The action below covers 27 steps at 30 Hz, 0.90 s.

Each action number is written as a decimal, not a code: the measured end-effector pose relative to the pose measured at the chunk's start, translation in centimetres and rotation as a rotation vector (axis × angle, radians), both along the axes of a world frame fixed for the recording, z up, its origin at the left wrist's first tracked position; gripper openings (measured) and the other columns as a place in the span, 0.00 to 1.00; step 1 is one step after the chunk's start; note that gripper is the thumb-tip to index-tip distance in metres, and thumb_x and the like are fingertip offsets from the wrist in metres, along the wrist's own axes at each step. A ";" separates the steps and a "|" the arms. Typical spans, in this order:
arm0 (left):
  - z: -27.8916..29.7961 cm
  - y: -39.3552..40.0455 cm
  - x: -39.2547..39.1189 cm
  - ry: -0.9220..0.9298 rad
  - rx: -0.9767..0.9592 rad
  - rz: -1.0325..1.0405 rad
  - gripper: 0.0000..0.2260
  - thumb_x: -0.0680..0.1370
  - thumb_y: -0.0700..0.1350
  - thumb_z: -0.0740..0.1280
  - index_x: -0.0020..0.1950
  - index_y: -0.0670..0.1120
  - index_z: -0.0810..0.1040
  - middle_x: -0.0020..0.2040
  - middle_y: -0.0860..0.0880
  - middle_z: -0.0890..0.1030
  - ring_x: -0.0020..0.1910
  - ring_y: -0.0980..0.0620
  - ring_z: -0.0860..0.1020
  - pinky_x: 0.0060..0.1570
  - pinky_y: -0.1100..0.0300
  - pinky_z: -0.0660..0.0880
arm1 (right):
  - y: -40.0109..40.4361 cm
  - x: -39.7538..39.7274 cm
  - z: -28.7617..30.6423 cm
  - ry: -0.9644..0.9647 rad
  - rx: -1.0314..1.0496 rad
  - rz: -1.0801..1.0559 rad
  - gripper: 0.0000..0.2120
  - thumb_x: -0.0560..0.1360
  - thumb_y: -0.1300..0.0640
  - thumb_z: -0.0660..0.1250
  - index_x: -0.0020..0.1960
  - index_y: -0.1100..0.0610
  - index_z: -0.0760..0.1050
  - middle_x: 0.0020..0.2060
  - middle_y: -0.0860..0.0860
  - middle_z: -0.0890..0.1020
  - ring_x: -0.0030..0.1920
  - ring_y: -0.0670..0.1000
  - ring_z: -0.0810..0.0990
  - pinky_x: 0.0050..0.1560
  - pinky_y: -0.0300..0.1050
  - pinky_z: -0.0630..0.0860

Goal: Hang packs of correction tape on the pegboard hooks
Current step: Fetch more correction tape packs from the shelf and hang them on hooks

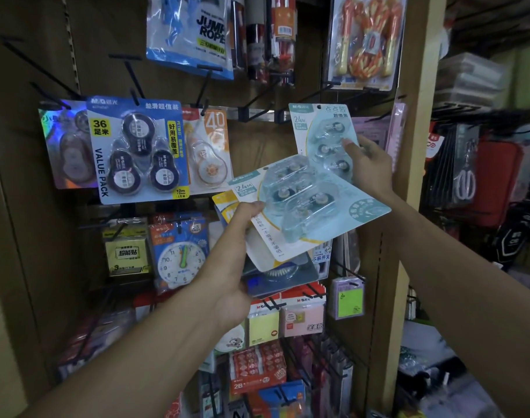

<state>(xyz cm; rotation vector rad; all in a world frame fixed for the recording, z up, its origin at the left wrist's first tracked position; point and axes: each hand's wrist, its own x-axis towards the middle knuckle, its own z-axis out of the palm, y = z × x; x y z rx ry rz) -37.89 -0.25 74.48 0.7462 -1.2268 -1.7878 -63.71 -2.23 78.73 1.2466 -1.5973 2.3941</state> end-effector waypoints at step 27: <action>-2.6 -4.2 2.4 -0.332 -0.174 0.140 0.18 0.84 0.39 0.53 0.73 0.34 0.64 0.74 0.37 0.65 0.68 0.45 0.70 0.41 0.62 0.64 | -6.2 1.5 2.5 0.177 0.327 -0.096 0.26 0.77 0.52 0.72 0.73 0.57 0.72 0.63 0.53 0.82 0.60 0.53 0.82 0.59 0.48 0.79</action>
